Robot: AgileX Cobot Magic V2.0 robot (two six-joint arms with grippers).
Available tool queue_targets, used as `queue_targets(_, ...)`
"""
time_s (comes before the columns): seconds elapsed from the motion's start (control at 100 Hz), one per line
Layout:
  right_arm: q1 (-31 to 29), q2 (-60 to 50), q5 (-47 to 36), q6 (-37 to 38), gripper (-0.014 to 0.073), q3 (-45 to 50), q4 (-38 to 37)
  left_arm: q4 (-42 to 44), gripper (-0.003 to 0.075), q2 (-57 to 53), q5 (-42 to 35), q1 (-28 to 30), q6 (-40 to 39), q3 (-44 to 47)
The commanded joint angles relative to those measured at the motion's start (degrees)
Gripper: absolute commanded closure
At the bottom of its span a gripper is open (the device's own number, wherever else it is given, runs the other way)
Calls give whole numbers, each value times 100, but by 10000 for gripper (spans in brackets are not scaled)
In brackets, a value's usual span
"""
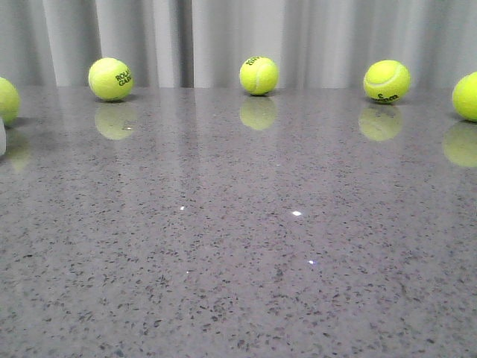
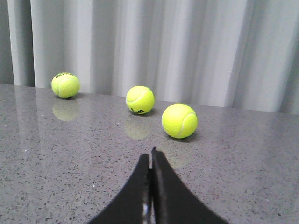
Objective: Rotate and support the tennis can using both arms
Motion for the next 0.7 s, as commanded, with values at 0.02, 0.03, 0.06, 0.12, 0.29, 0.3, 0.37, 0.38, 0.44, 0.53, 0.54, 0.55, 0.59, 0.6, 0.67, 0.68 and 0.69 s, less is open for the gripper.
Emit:
queue_targets(0.02,-42,-94,-851,82,661,34,-69,-6,741,-223,-432,11,-59,280)
queue_targets(0.03,-42,-94,-878,90,661,50,-69,-6,741,-223,-432,11,-59,280)
queue_targets(0.06,-42,-94,-999,88,661,115,-69,-6,741,-223,-432,11,-59,280)
queue_targets(0.12,-42,-94,-1253,88,661,261,-69,-6,741,-223,-432,11,-59,280)
queue_targets(0.29,-42,-94,-1152,88,661,245,-69,-6,741,-223,-432,11,-59,280)
queue_targets(0.3,-42,-94,-1152,88,661,245,-69,-6,741,-223,-432,11,-59,280)
queue_targets(0.37,-42,-94,-1152,88,661,245,-69,-6,741,-223,-432,11,-59,280)
queue_targets(0.38,-42,-94,-1152,88,661,245,-69,-6,741,-223,-432,11,-59,280)
queue_targets(0.44,-42,-94,-1152,88,661,245,-69,-6,741,-223,-432,11,-59,280)
queue_targets(0.53,-42,-94,-1152,88,661,245,-69,-6,741,-223,-432,11,-59,280)
queue_targets(0.54,-42,-94,-1152,88,661,245,-69,-6,741,-223,-432,11,-59,280)
queue_targets(0.55,-42,-94,-1152,88,661,245,-69,-6,741,-223,-432,11,-59,280)
queue_targets(0.59,-42,-94,-1152,88,661,245,-69,-6,741,-223,-432,11,-59,280)
queue_targets(0.6,-42,-94,-1152,88,661,245,-69,-6,741,-223,-432,11,-59,280)
queue_targets(0.67,-42,-94,-1152,88,661,245,-69,-6,741,-223,-432,11,-59,280)
queue_targets(0.68,-42,-94,-1152,88,661,245,-69,-6,741,-223,-432,11,-59,280)
queue_targets(0.69,-42,-94,-1152,88,661,245,-69,-6,741,-223,-432,11,-59,280)
